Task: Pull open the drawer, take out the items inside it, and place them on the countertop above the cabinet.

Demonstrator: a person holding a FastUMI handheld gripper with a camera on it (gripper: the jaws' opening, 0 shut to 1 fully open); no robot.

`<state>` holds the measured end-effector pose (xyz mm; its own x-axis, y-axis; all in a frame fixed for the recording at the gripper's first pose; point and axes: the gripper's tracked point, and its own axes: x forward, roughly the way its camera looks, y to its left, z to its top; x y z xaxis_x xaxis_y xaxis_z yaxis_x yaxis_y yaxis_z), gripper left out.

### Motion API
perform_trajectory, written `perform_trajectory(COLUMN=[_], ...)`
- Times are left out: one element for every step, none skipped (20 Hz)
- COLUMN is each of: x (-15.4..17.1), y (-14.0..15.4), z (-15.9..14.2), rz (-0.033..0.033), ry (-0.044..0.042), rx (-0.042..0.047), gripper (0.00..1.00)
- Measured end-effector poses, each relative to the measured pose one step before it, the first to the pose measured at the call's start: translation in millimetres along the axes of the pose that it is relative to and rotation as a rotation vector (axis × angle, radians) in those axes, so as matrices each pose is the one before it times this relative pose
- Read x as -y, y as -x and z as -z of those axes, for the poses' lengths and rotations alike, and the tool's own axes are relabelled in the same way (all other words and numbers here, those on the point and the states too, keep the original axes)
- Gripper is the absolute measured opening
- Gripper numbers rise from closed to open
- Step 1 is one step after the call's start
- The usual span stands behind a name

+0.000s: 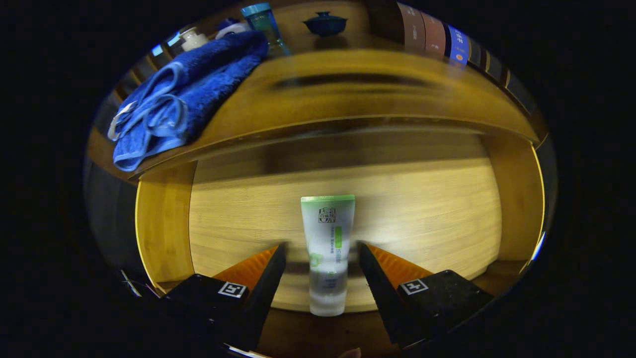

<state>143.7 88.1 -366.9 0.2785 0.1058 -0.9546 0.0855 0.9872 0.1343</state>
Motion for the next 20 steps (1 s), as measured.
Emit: perform_trajectory(x=[-1.93,-0.13,-0.25,2.96,3.34,6.71,1.47,0.89,0.65,1.23,-0.33,1.11,0.72,-1.26,-0.15,0.21,2.16,3.05,0.64,1.28], y=[-2.40,0.63,-2.42,0.19,-2.57,-1.89,5.30,-8.71,4.53,0.89,-1.34,7.33,-5.23,10.41,7.86,8.22,9.64,11.22,12.94,13.17], z=[-1.73,-1.58,-0.75,-0.60,1.58,-1.26,-2.71,4.40,-2.37,-1.12,-2.45,-0.37,-0.19,-3.82,-3.09,-5.69,-7.82,-6.48,-8.08,-9.16], rz=[-0.00278,0.00629,0.00611,0.02520,0.02701,0.04076,0.00702,0.00794,-0.00011,-0.00564,-0.00693,-0.00834,-0.00820,-0.02126,-0.01647,-0.00597,-0.00095,0.00245,-0.00107,-0.00586], ry=[0.00693,0.00835,0.00554,0.00679,0.00305,0.00870,-0.00166,0.00926,-0.00256,-0.00052,-0.01277,-0.01124,-0.02358,-0.01884,-0.01335,0.00453,0.00620,0.00732,0.00082,-0.00314], rx=[-0.01137,-0.00941,-0.01105,-0.01608,-0.00898,-0.00596,0.00124,0.00343,0.02010,0.02775,0.02030,0.01627,0.03003,0.00790,0.01762,0.02746,0.04004,0.03969,0.03756,0.03471], gripper=[0.90,0.90,0.90,0.89,0.89,0.79,0.70,0.60,0.54,0.49,0.43,0.37,0.28,0.28,0.28,0.28,0.28,0.28,0.28,0.28])
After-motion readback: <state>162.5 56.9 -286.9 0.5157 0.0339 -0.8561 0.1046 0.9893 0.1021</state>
